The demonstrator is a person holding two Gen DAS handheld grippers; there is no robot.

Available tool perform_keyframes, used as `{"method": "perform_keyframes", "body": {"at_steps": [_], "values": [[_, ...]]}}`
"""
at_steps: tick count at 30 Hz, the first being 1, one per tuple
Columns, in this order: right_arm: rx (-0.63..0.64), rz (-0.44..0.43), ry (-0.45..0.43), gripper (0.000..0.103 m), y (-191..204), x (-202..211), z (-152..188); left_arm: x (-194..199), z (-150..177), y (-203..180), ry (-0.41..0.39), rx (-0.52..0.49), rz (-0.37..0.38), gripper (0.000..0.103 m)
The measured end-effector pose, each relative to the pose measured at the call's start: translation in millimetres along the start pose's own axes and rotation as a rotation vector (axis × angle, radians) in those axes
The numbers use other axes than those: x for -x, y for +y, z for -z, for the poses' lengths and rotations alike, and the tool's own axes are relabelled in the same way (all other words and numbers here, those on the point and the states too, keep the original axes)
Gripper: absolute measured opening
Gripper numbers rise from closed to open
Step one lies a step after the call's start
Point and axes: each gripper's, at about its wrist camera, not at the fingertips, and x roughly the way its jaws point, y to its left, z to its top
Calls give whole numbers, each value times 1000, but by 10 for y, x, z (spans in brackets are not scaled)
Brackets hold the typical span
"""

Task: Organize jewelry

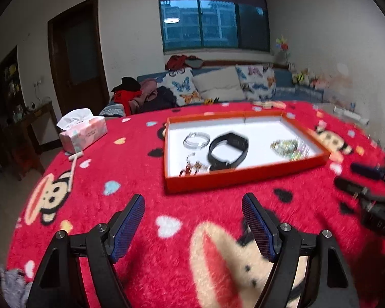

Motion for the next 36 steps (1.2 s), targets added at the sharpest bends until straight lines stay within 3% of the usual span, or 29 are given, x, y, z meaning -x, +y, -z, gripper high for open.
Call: {"method": "perform_keyframes", "body": {"at_steps": [4,5,11,17,36], "values": [[1,1,-1,57,4,-3,-1,20,-13,99,-58,78,106,85],[2,2,-2,57,4,-4,3,-7,-14,96,-43,75,103,88],[3,2,-2,57,9,-1,9,-69,-28,33,-19,54,44,89],[1,-1,2,57,3,-11,8,-27,-11,21,-48,57,15,90],[4,-4,6,57,16,4,14,64,6,23,-57,55,23,90]]}}
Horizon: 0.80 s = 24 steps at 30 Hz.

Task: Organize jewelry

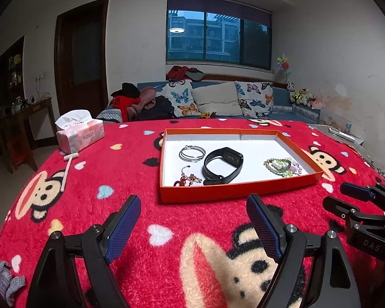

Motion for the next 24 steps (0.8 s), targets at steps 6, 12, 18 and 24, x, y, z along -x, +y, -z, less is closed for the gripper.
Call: {"method": "perform_keyframes", "body": {"at_steps": [6,12,18,24], "values": [[-1,-4,6,57,9,-15,-1,-23,-4,15,10,1,-4,90],[0,-8,12,57,6,-12,7,-43,-2,29,13,0,-8,90],[0,-9,11,57,3,-15,2,-39,7,40,15,7,-9,90],[1,-9,16,57,-4,-25,8,-43,7,40,16,7,-10,90]]}}
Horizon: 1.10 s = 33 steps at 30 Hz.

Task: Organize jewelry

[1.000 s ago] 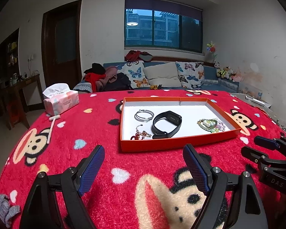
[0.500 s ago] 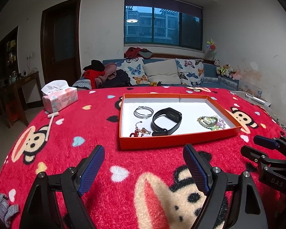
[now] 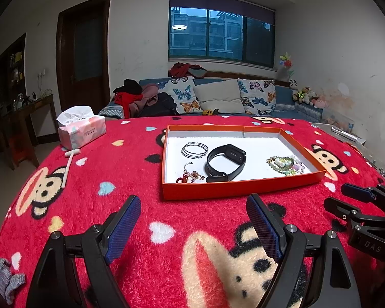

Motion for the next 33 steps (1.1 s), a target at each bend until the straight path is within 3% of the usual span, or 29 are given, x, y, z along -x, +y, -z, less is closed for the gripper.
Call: {"method": "perform_keyframes", "body": {"at_steps": [33], "values": [[-3,-23,44,57,0,-31,71,-15,18,-12,6,2,-1,90]]}}
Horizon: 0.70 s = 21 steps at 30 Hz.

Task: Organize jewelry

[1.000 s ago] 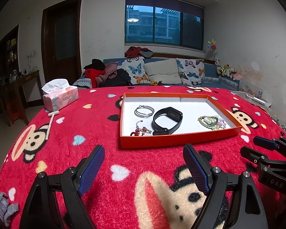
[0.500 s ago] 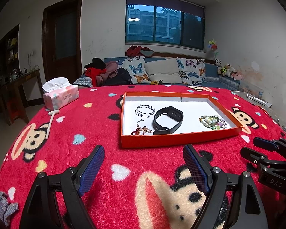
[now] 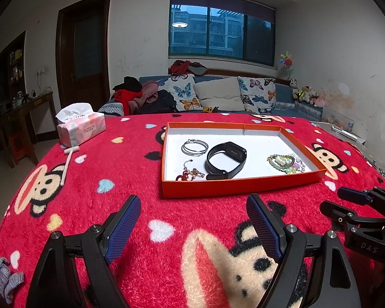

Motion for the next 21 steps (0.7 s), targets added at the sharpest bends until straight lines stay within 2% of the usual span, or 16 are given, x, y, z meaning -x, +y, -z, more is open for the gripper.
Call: {"method": "perform_keyframes", "body": {"at_steps": [21], "values": [[2,0,1,57,3,-14,-16,-5,4,-6,0,0,-2,90]]}}
